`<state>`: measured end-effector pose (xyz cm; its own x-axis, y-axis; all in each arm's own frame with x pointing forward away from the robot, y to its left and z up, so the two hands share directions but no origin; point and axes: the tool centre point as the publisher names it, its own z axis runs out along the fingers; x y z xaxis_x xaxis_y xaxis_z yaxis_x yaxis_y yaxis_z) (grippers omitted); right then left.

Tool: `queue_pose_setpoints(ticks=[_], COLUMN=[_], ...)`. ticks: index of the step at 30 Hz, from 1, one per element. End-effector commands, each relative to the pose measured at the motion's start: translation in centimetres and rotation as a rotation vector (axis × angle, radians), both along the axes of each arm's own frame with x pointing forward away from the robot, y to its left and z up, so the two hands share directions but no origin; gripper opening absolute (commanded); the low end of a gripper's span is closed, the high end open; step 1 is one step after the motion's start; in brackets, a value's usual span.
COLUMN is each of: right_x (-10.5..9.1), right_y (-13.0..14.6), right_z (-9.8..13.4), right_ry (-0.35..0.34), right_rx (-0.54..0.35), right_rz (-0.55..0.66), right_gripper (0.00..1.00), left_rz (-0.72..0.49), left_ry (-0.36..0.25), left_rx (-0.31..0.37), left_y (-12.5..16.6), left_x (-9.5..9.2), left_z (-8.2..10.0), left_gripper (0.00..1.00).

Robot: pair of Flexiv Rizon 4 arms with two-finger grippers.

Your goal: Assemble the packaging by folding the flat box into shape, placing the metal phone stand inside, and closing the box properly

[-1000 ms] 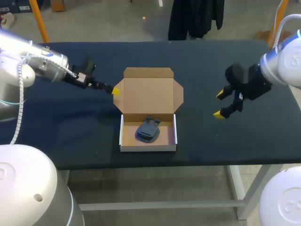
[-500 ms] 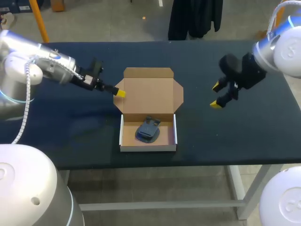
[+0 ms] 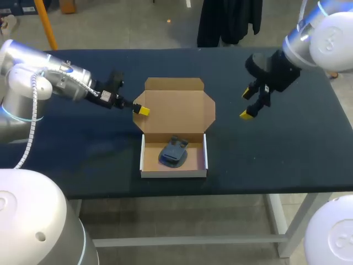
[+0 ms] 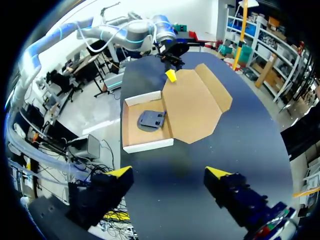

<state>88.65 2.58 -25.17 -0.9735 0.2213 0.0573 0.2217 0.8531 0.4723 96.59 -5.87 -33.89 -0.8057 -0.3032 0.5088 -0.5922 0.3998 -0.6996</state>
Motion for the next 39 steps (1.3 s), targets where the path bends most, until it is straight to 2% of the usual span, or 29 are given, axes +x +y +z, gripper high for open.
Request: queue_pose_setpoints(ticks=[1,11,20,29,35,39], right_x=[0.7,1.0,1.0,1.0,1.1,1.1], right_y=[0.5,1.1,1.5,1.6,1.7,1.8], right_z=[0.5,0.8,1.1,1.1,1.2,1.0], right_ry=[0.043,0.059,0.057,0.058,0.059,0.062], right_rx=[-0.008,-0.029,-0.044,-0.052,-0.058,-0.062], right_rz=[0.023,0.032,0.039,0.041,0.042,0.041], right_gripper=[1.00,1.00,1.00,1.00,1.00,1.00], left_rz=[-0.012,-0.043,-0.056,-0.060,-0.058,-0.060], left_ry=[-0.007,-0.038,-0.057,-0.075,-0.082,-0.086], left_rx=[-0.012,-0.049,-0.077,-0.101,-0.109,-0.116], left_y=[0.0,-0.7,-1.3,-1.5,-1.6,-1.6], left_x=[-0.1,-0.4,-0.7,-0.8,-0.8,-0.9], left_z=[-0.3,0.2,0.7,0.9,1.1,1.1], left_gripper=[0.40,0.39,0.28,0.24,0.16,0.02])
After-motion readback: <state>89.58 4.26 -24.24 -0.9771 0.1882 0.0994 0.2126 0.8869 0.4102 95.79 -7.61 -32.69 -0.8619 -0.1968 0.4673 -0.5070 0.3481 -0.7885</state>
